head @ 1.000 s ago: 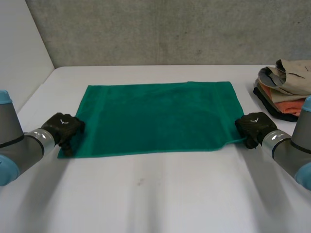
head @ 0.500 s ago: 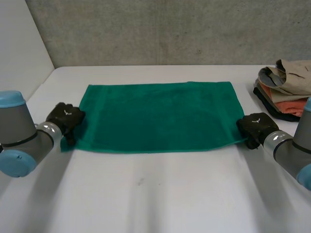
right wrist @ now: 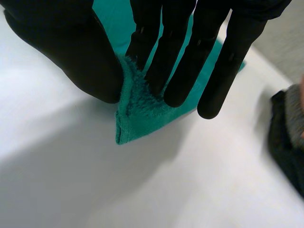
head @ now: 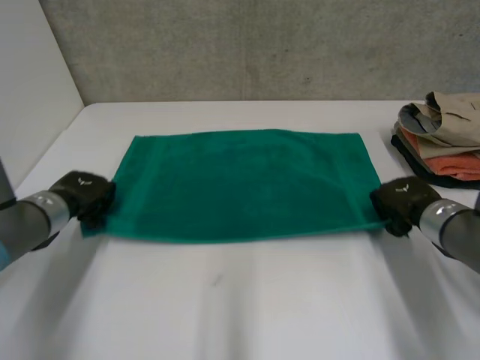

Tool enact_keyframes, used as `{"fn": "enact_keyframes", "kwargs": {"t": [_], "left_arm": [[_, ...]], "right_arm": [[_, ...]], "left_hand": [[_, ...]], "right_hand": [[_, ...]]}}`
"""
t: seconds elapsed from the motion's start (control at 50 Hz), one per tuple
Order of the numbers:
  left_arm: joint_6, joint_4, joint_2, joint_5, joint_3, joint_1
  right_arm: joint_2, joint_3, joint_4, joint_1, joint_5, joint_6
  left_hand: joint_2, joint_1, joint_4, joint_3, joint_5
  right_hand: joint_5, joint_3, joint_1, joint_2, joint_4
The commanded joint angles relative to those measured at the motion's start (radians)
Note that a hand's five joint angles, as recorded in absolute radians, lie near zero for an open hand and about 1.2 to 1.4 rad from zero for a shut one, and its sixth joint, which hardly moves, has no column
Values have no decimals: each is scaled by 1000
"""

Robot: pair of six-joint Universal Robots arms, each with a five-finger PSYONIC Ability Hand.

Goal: Fold the laundry.

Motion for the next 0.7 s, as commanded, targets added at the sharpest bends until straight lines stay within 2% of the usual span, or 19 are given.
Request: {"fn": "enact_keyframes", "kwargs": {"t": [0.02, 0.08, 0.12, 0.2, 0.34, 0.44, 0.52, 0.6, 0.7], "left_arm": [[154, -249, 109, -5, -124, 103], [250, -326, 132, -2, -149, 131], [286, -349, 136, 1, -143, 129], [262, -323, 123, 1, -71, 76], [47, -216, -3, -54, 187, -59], [-56, -138, -142, -130, 426, -134], [-91, -127, -245, -204, 593, -168], [-100, -134, -345, -270, 743, -193], [-100, -148, -440, -313, 893, -227]], "right_arm": [[-56, 25, 431, -105, -21, -409], [-65, 32, 579, -154, -20, -615], [-60, 22, 578, -163, -18, -649], [-33, -24, 468, -124, -14, -550], [45, -154, 244, -24, 2, -340], [145, -299, 39, 45, 84, -234], [229, -405, -84, 68, 146, -195], [298, -485, -178, 93, 167, -186], [378, -565, -270, 126, 172, -191]], "left_hand": [[201, 245, 204, 212, 242], [201, 245, 204, 212, 242], [201, 245, 204, 212, 242], [201, 245, 204, 212, 242], [201, 245, 204, 212, 242], [201, 245, 204, 212, 242], [201, 245, 204, 212, 242], [201, 245, 204, 212, 242], [201, 245, 204, 212, 242]], "right_hand": [[227, 213, 266, 218, 204], [227, 213, 266, 218, 204], [227, 213, 266, 218, 204], [227, 213, 266, 218, 204], [227, 213, 266, 218, 204], [227, 213, 266, 218, 204], [227, 213, 266, 218, 204], [227, 213, 266, 218, 204], [227, 213, 266, 218, 204]]}}
